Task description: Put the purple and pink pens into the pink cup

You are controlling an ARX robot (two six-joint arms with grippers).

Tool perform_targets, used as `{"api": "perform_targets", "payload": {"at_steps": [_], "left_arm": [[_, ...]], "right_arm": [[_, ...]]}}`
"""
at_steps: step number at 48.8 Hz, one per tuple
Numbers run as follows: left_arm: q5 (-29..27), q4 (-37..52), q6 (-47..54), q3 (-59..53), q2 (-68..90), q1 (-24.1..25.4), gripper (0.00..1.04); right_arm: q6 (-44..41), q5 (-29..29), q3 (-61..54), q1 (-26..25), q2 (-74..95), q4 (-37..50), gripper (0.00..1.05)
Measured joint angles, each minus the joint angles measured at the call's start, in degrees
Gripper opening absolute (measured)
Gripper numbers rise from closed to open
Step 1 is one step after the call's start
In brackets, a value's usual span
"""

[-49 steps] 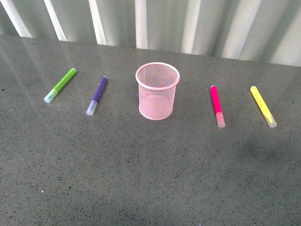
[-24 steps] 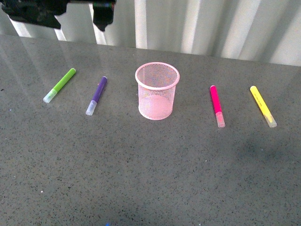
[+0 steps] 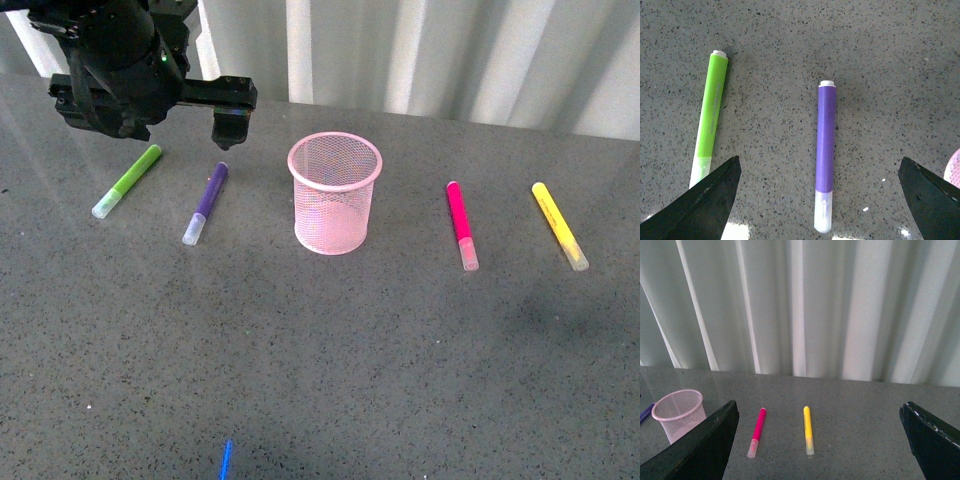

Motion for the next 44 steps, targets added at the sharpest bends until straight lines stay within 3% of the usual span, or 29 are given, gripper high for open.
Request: {"api": "perform_targets", "payload": {"at_steps": [19,44], "left_arm": [[-0.5,-2.5,2.8,10.4,10.1,0.8,0.98],[0.0,-2.1,2.8,12.2,14.1,0.2,0.98]], "right_arm": [[0.0,0.0,0.0,0.0,0.0,0.0,0.98],[0.0,0.0,0.0,0.0,0.0,0.0,0.98]]}}
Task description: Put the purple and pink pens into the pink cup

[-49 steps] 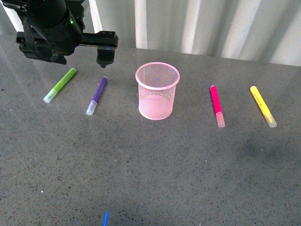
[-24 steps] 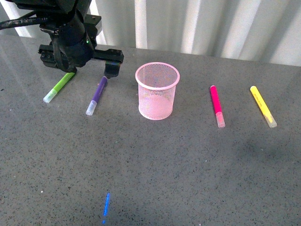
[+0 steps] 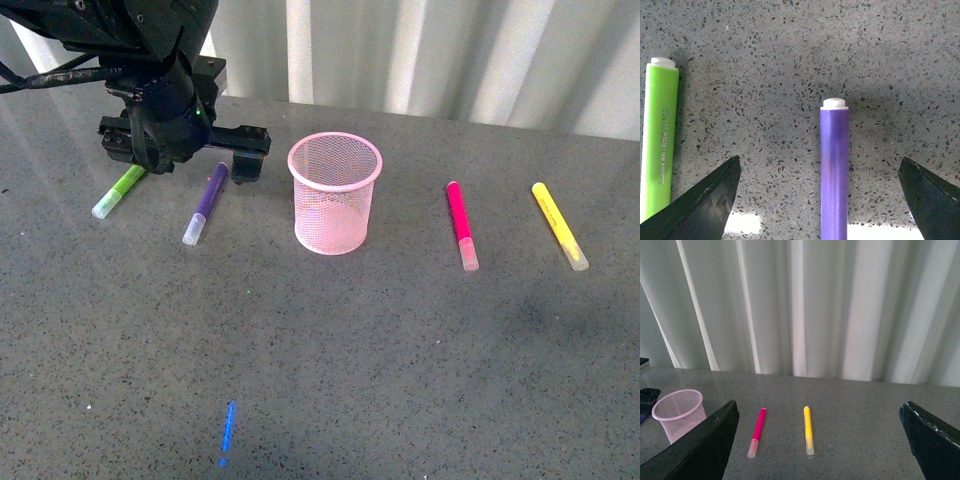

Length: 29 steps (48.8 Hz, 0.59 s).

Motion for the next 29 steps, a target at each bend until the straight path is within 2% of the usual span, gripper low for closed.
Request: {"api": "perform_targets", "payload": {"at_steps": [15,23,29], "left_arm": [[1.4,0.3,-0.6,0.8,2.0,-0.9,0.97],[2.6,0.6,-0.8,1.6,2.7,-1.2,0.69],[2.8,1.5,-0.9,1.6,2.9,-1.7,0.44]], "right_arm": [[0.0,0.0,0.0,0.0,0.0,0.0,0.98],[0.0,0.0,0.0,0.0,0.0,0.0,0.98],[0.0,0.0,0.0,0.0,0.0,0.0,0.98]]}}
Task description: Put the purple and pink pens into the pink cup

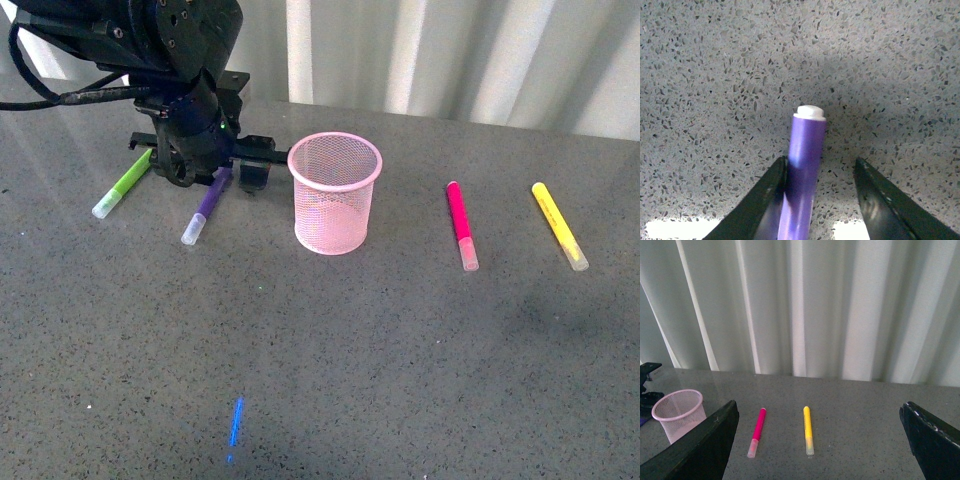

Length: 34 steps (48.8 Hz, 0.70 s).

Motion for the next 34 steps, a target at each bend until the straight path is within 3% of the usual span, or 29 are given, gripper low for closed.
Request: {"api": "perform_targets", "payload": {"at_steps": [6,11,34], "left_arm": [[-0.6,1.3,0.3,-0.2,0.1,0.1,0.21],[-0.7,1.9,0.2,-0.3,0.1,0.5,0.13],[-2.7,10.9,0.2,-5.9,-4.8,5.9,0.13]], "right_arm": [[0.0,0.0,0.0,0.0,0.0,0.0,0.98],[0.0,0.0,0.0,0.0,0.0,0.0,0.98],[0.0,0.0,0.0,0.0,0.0,0.0,0.98]]}}
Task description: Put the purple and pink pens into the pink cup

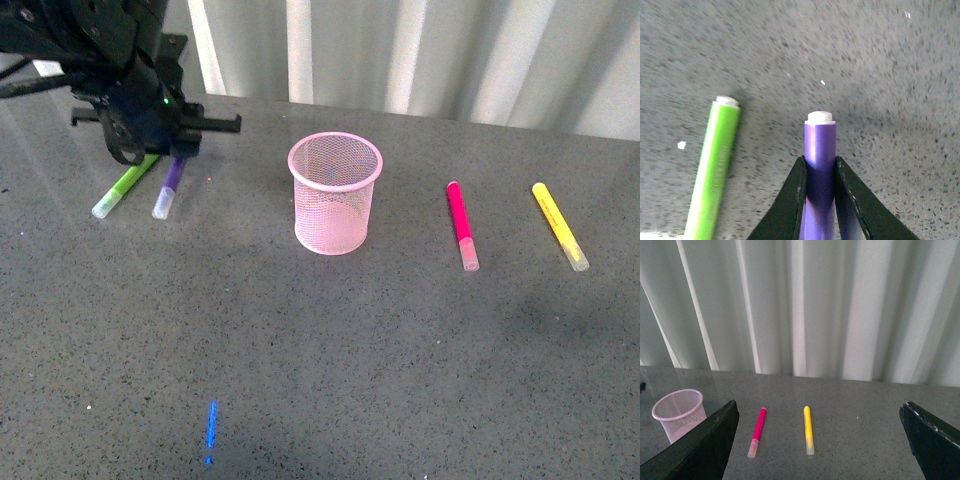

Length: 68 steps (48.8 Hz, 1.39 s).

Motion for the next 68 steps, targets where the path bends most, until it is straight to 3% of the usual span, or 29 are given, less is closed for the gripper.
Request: {"api": "perform_targets", "payload": {"at_steps": [12,19,48,68], "left_arm": [[-6.0,19.2,-5.4,-7.4,-14.0,2.1,0.13],[-5.0,30.0,-10.6,-12.2,-20.5,-0.6,0.13],[-3.1,54.7,-23.5,-24.9,-21.2,-17.2,0.13],[-3.3,63.6,-25.2,-29.7,-14.4,-19.1,0.13]], "right_arm": [[0.0,0.0,0.0,0.0,0.0,0.0,0.98],[0.0,0.0,0.0,0.0,0.0,0.0,0.98],[0.0,0.0,0.0,0.0,0.0,0.0,0.98],[0.0,0.0,0.0,0.0,0.0,0.0,0.98]]}}
